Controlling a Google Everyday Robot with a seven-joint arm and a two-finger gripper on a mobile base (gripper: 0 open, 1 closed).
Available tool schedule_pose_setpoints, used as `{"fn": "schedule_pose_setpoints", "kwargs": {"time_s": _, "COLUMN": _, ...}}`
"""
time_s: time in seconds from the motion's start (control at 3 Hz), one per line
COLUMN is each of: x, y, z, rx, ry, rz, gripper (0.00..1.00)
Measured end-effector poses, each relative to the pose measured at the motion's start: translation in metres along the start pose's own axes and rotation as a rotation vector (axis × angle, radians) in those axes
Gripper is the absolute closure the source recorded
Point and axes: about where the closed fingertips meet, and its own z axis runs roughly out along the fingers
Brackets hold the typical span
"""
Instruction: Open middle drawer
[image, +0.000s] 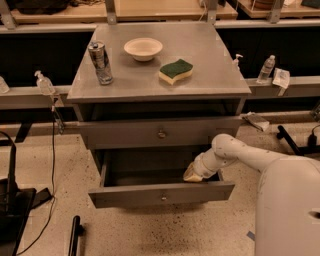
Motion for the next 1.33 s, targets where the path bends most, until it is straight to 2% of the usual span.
{"fn": "schedule_pose_setpoints", "kwargs": {"time_s": 0.33, "x": 0.014, "y": 0.011, "z": 0.017, "rx": -0.067, "ry": 0.008, "rz": 0.027, "gripper": 1.00}}
{"fn": "schedule_pose_setpoints", "kwargs": {"time_s": 0.67, "x": 0.012, "y": 0.012, "z": 0.012, "rx": -0.071, "ry": 0.009, "rz": 0.028, "gripper": 1.00}}
{"fn": "schedule_pose_setpoints", "kwargs": {"time_s": 1.0, "x": 0.012, "y": 0.035, "z": 0.003, "rx": -0.121, "ry": -0.021, "rz": 0.021, "gripper": 1.00}}
{"fn": "schedule_pose_setpoints", "kwargs": {"time_s": 1.33, "x": 0.012, "y": 0.036, "z": 0.003, "rx": -0.124, "ry": -0.023, "rz": 0.021, "gripper": 1.00}}
